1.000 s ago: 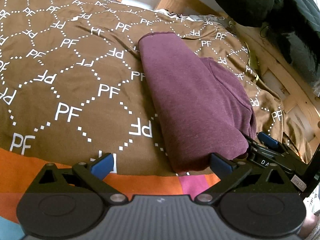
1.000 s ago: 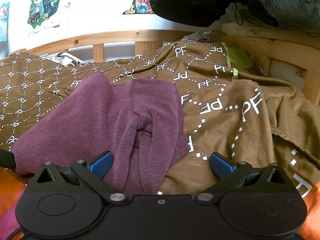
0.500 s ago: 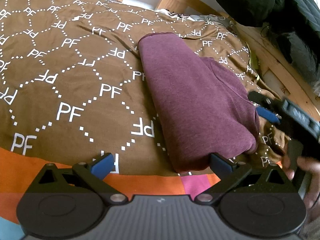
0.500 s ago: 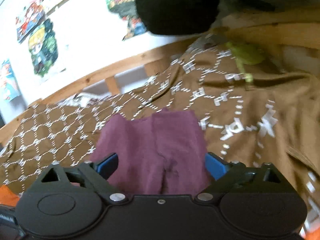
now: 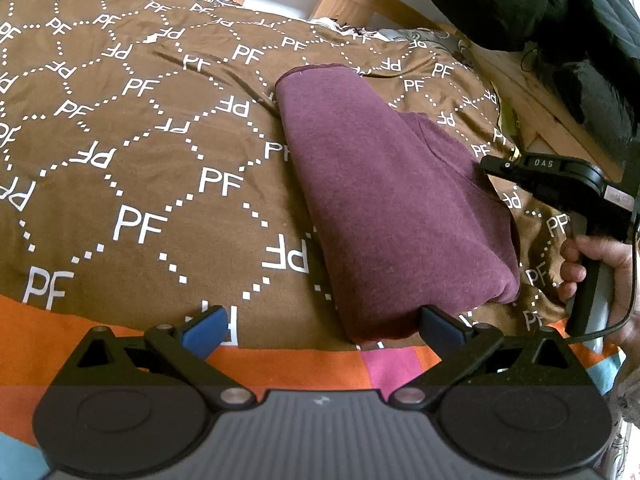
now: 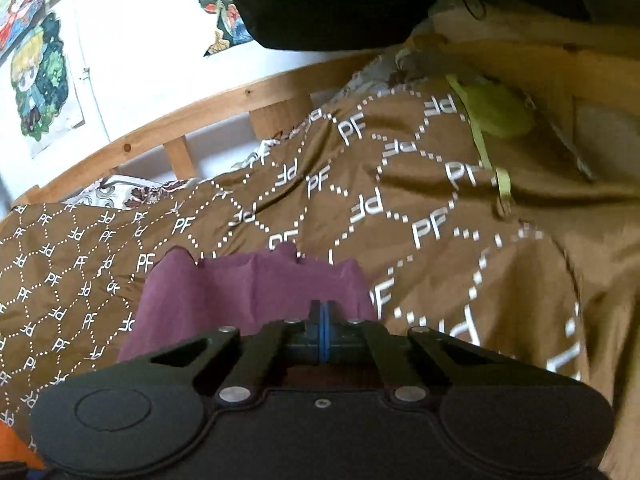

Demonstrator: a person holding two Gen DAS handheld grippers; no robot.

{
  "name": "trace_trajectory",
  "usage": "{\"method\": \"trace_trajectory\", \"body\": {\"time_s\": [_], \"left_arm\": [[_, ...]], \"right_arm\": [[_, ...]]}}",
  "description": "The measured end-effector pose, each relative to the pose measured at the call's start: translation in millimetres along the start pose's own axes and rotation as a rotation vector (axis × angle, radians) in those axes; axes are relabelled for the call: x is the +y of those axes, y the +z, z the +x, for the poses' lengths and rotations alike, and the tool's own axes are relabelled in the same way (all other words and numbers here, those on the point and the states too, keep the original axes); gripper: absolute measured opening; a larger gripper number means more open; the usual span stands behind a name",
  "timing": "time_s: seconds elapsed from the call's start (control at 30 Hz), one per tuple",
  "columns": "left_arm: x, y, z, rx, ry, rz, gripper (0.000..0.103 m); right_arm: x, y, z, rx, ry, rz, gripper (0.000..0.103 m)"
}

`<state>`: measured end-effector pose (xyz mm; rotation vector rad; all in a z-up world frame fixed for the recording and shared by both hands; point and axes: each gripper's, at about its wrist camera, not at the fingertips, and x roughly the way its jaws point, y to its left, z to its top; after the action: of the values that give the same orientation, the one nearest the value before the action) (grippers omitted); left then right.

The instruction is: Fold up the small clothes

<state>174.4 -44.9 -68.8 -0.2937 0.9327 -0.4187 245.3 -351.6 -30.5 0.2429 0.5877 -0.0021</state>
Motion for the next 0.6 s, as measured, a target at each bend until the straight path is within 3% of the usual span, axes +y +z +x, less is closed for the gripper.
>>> {"method": "trace_trajectory", "body": {"time_s": [0.07,0.1,0.2,0.33,0.37,0.4,0.43,0.6], "left_arm": [[0.2,-0.3,0.0,0.000,0.000,0.002,0.103],[0.1,-0.3,0.0,0.000,0.000,0.003,0.103],[-0.3,-0.5,0.4,0.000,0.002,0.004,0.103],[-1.6,-0.3,0.5,0.003,0.005,0.006,0.103],[-1.8,-0.1,0.5,0.004,0.005,0.006,0.103],[-1.9,0.0,0.4,0.004,0.005,0.006,0.103],[-2.0,0.2,0.4,0.005,0.006,0.006,0.103],[-4.6,-0.3,1.5,0.009,0.013,0.017,0.103]], "right_arm": [[1.3,0.7,-0.7,-0.001,-0.020,-0.024,0.004],[2.0,0.1,-1.3,-0.002,-0.031,-0.037,0.017],[-1.4,-3.6,1.0,0.016,-0.027,-0.034,0.028],[-3.4,-6.6,8.5,0.050,-0.034,-0.034,0.028],[-3.6,-6.9,9.4,0.054,-0.030,-0.033,0.023],[-2.6,-6.7,9.4,0.049,-0.029,-0.041,0.009],[-0.8,-5.6,8.3,0.037,-0.026,-0.058,0.007],[5.2,3.0,8.0,-0.016,-0.034,-0.119,0.005]]}}
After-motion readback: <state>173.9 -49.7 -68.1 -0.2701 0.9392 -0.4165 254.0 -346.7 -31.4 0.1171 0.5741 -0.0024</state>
